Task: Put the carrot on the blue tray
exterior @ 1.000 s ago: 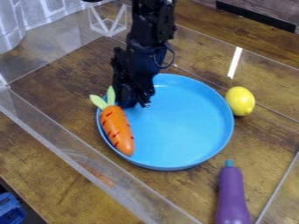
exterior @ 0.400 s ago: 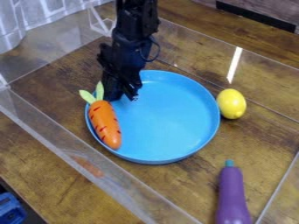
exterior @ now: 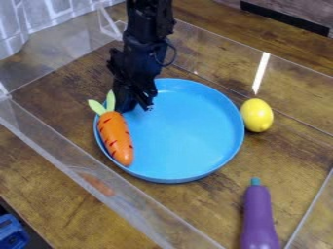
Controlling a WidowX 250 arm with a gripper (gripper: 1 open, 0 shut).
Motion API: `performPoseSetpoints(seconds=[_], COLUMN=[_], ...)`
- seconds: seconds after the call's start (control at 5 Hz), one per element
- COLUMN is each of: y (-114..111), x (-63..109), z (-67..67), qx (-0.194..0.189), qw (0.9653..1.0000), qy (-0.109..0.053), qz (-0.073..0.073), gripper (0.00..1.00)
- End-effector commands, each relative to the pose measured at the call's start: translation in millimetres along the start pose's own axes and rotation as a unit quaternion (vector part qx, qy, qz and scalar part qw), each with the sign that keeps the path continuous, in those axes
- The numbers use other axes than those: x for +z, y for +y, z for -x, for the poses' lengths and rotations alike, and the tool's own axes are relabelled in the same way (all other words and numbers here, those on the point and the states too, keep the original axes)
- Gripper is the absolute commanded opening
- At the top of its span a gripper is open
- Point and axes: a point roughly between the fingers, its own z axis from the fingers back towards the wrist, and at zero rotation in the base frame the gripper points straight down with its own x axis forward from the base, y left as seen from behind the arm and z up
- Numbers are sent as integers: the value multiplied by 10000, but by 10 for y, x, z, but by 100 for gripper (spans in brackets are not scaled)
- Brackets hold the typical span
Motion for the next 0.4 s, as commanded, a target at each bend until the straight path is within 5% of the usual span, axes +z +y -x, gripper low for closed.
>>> performPoseSetpoints(seconds=[0.0,0.2], y=[120,71], x=[-102,73], z=[106,59], qx=[-15,-28], qw=[9999,9995], qy=[-68,-320], qz=[92,76], gripper=[100,100])
